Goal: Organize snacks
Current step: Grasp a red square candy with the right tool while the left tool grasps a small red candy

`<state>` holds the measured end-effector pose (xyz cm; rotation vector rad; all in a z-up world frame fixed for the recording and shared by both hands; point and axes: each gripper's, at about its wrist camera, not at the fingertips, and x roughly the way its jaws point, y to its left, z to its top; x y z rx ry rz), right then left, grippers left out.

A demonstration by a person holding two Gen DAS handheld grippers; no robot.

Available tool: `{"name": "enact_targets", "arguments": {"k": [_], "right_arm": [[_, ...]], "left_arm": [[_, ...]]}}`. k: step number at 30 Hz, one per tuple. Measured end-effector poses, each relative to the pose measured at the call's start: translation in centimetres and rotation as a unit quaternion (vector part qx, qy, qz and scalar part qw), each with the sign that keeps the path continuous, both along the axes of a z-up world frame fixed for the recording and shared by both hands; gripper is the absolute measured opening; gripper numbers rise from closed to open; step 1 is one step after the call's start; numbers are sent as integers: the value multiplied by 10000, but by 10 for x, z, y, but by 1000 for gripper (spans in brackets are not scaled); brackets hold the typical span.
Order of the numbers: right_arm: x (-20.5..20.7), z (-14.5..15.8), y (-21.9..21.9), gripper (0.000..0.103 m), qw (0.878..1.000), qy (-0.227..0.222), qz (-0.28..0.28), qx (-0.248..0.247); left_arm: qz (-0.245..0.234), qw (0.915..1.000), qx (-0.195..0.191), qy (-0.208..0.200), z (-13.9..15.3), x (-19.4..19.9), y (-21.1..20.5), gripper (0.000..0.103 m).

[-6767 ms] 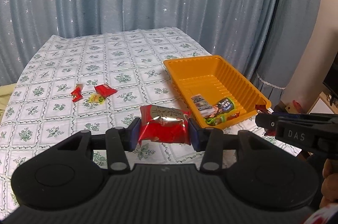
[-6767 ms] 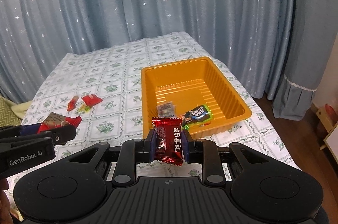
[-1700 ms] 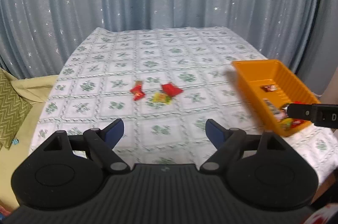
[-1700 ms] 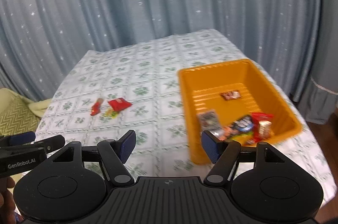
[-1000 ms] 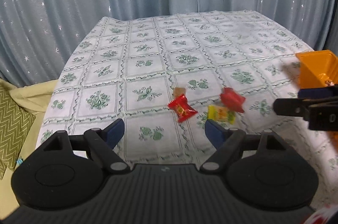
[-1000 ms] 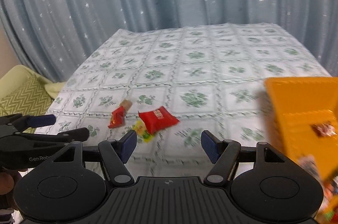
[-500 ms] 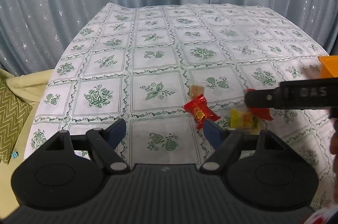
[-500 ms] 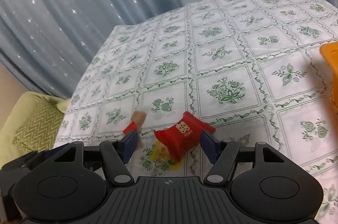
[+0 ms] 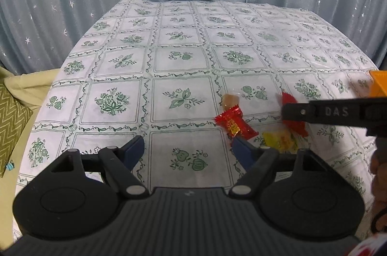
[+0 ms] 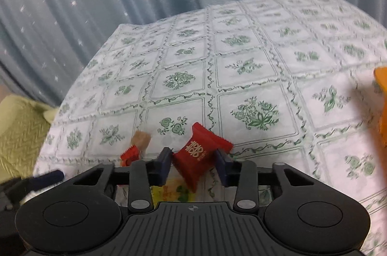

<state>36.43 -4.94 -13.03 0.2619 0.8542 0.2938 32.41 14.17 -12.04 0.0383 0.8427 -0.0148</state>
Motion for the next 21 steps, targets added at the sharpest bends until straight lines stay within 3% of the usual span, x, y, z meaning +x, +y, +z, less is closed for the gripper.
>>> {"name": "enact_targets", "arguments": {"k": [6,9,10,12,14,21], "right_arm": [[-21,1,-10,38,9956,-137,342,-861],[-26,-1,-28,40,9990,-130,216,-375],[-26,-2,-33,42,9997,-153,148,-133],[-24,-2,-37,57,9997,-179,-131,53],[-20,-3,-38,58,9986,-194,-287,400],[5,-10,-18,57,9983,-111,-576,-24]], "left_arm": [[-49,9999,-88,12,-4,1,-1,78],[18,9999,-125,-49,-3,4,-1,78],[36,9999,-143,-67,-3,5,0,78],[82,9998,-175,-89,-3,6,0,78],[106,9997,-190,-114,-3,6,0,78],[132,9994,-264,-178,-4,9,-1,78]]}}
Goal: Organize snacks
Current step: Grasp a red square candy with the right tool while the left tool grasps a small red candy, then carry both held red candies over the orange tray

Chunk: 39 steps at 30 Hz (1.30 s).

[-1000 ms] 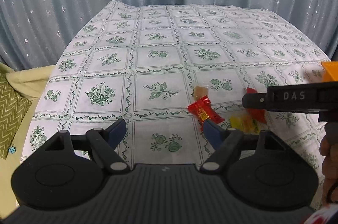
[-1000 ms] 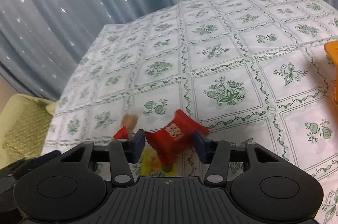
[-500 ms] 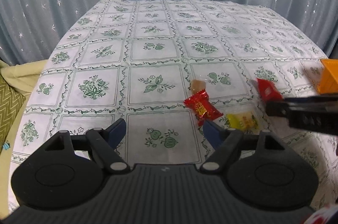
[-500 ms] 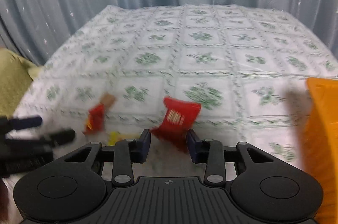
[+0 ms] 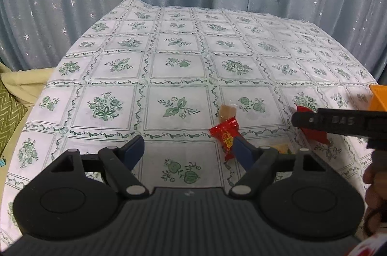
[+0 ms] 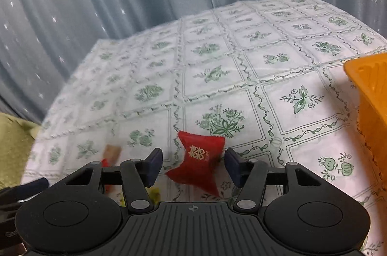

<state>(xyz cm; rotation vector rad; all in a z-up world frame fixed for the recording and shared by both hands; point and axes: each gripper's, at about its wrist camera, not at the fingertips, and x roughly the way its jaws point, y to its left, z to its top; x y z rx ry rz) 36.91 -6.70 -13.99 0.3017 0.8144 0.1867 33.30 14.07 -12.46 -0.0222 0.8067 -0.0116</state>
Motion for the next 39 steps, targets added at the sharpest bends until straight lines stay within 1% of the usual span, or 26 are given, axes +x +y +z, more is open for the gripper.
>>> {"name": "enact_targets", "arguments": {"k": [1,2,3,5,9,12,13,14,15,17,18,20,24,28,34,39], "right_arm": [[-1,0,2,53,9999,-33,33,-132],[-1,-1,2,40,9997,-35,71,-249],[-2,-2,3,34,9992,-50,132,-362],[-5,-3,4,30,9980,-102,247,-565],[-18,0,-3,28,9967,-280,224,-734],[-27,3,-12,28,9970,-322,171,-680],[-30,5,-15,28,9971,-333,154,-665],[-32,7,-17,28,9972,-340,145,-655],[-35,9,-19,28,9971,-354,142,-659],[-40,13,-23,28,9971,-365,134,-655],[-41,15,-24,28,9972,-361,123,-646],[-47,17,-28,28,9973,-346,116,-635],[-59,23,-34,28,9976,-299,105,-619],[-80,37,-44,28,9975,-307,80,-629],[-125,66,-60,28,9970,-340,22,-689],[-167,96,-78,28,9961,-445,-144,-743]], "left_arm": [[-16,10000,-6,8,-2,1,-1,78],[-31,10000,-15,24,-3,3,-2,78],[-58,10000,-54,32,-4,4,-3,78],[-90,9998,-186,39,-7,8,-5,75],[-154,9993,-348,0,-9,13,-14,67],[-229,9991,-350,23,-12,19,-23,51],[-258,9991,-328,45,-14,20,-27,40],[-268,9992,-296,51,-15,21,-29,37],[-281,9993,-248,60,-17,23,-33,36],[-296,9994,-154,108,-20,24,-38,27],[-311,9995,-69,83,-21,23,-40,27],[-371,9993,63,90,-21,21,-43,21],[-286,9995,104,66,-15,9,-41,20],[-321,9994,113,43,1,-12,-47,20],[-354,9993,-74,-6,32,-59,-68,20],[-416,9990,-133,-10,54,-105,-87,20]]}}
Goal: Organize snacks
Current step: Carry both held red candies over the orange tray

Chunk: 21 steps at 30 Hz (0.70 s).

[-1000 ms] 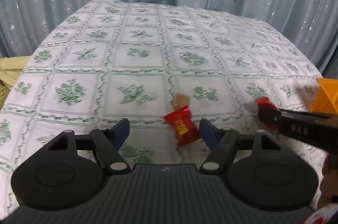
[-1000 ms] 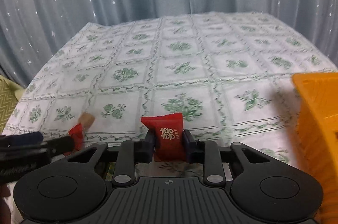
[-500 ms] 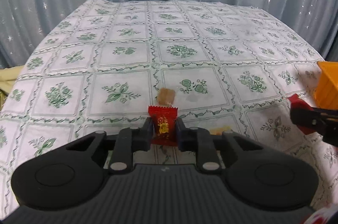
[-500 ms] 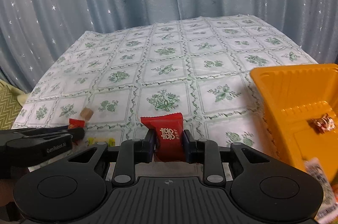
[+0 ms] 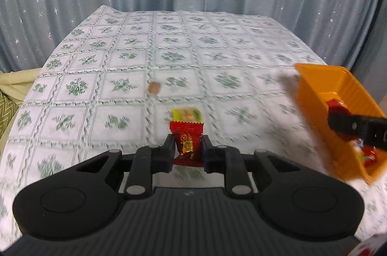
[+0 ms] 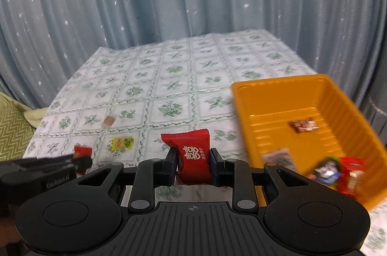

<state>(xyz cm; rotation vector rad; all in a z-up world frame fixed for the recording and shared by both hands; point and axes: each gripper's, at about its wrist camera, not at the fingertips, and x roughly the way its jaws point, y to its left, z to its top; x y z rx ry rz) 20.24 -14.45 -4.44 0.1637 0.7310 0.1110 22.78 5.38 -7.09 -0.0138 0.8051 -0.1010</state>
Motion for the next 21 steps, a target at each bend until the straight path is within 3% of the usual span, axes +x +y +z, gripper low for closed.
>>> {"name": "enact_targets", "arguments": {"k": [10,21], "right_arm": [[-72,39,-44,28,9988,-107,-463,-149],[-121,53,-90,28,9954,-80,-943,-135]], "left_arm": [[-217,9993,-315,-37,35,-81,-41,20],[-715,9966,-351,-231,65,-117,-92,20]]}}
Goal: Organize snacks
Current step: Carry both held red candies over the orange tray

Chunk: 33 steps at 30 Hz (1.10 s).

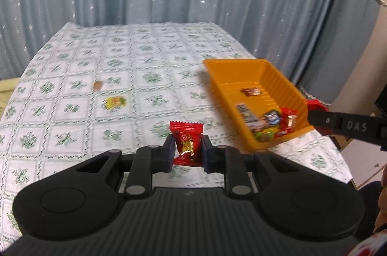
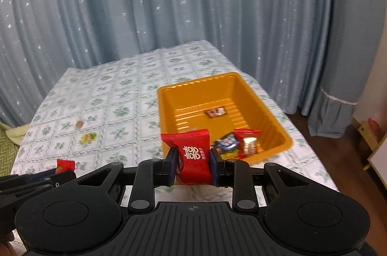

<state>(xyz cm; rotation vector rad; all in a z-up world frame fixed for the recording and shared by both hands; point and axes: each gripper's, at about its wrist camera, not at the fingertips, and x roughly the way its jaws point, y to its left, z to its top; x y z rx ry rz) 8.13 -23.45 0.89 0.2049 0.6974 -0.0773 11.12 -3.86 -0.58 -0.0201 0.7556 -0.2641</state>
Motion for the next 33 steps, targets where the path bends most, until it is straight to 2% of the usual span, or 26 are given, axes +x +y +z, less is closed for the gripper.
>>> {"name": "enact_targets", "arguments": {"k": [6,18,33], "right_arm": [[-13,7,-19,28,9998,-42,-196,-9],[-22,11,-54,28,9982,-71,-592,66],[3,-1,-90,28,9965,-1,-818,150]], "left_arm": [[-237,9997,16,-117,12,-6,-24,20],[-615,9979,49,-199,18,3,-60,20],[-1028,9946,89,-130,9,43,-101,20]]}}
